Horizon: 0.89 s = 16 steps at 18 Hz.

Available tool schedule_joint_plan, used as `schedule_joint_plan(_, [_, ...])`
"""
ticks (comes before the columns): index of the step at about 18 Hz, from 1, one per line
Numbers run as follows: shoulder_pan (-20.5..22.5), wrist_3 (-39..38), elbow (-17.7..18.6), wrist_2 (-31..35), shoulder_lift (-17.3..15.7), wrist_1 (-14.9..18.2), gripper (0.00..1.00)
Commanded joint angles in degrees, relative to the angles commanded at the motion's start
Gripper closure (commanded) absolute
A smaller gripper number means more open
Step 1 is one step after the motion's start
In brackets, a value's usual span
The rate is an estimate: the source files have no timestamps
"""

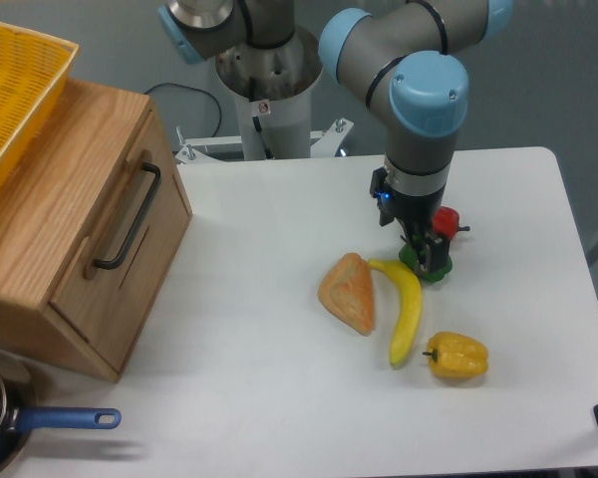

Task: Slide the top drawer open
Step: 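Move the gripper from the peppers toward the drawer's black handle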

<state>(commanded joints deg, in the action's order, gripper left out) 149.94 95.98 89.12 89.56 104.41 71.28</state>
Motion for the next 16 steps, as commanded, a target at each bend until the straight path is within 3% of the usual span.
schedule_joint_plan(6, [-0.3,-0.3,0.3,0.0,0.0,0.0,0.0])
schedule_joint_plan(11, [-0.4,-1.7,3.1,-0.2,-0.2,-0.4,0.0])
schedule_joint_plan(16, [-2.7,-12.6,2.9,-0.1,-0.3,0.0,0.0])
